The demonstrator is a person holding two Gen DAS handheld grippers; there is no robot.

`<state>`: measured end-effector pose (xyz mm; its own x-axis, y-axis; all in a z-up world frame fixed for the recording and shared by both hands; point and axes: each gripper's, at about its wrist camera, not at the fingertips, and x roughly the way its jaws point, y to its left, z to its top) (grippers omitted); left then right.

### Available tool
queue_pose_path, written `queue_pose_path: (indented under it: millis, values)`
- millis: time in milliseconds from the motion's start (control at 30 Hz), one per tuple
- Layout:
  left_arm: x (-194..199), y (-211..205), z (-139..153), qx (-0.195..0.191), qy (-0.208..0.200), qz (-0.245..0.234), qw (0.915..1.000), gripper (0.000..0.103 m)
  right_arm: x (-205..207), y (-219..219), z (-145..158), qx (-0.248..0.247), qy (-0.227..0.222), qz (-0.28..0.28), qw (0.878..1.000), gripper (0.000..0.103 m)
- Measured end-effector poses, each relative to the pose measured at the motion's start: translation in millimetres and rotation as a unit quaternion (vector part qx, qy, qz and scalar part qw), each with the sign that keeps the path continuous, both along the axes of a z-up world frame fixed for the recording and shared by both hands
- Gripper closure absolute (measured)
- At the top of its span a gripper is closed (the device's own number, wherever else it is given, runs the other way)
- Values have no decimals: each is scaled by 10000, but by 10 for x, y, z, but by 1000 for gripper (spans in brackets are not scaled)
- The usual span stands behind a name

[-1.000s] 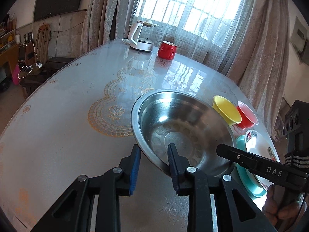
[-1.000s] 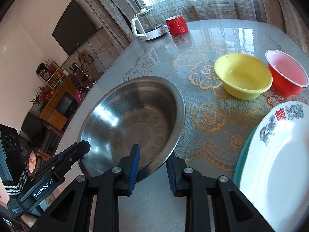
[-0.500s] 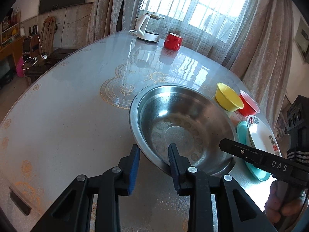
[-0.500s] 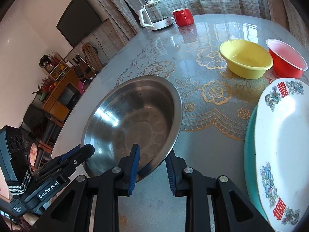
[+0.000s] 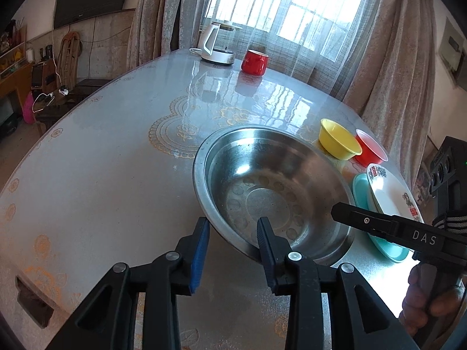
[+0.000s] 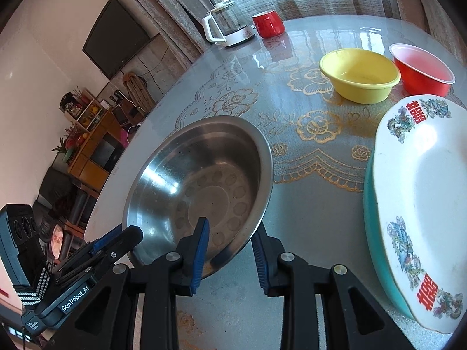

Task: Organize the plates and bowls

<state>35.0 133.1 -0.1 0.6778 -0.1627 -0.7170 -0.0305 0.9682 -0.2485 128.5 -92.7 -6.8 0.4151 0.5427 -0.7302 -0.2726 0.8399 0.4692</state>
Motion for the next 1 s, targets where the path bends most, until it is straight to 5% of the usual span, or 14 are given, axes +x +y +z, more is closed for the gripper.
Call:
queue_pose_path:
  millis: [233, 667, 1000]
  values:
    - [-83, 87, 114, 401, -296, 83, 9987, 57, -13, -178, 129, 62, -195, -177, 9996, 64]
    - [89, 75, 449, 539, -587, 62, 9968, 57, 208, -892, 431, 375, -580, -1068, 9919, 64]
    - [714, -398, 672, 107, -282, -305, 9991, 58, 763, -1425, 439, 392, -328, -1957, 9793, 77]
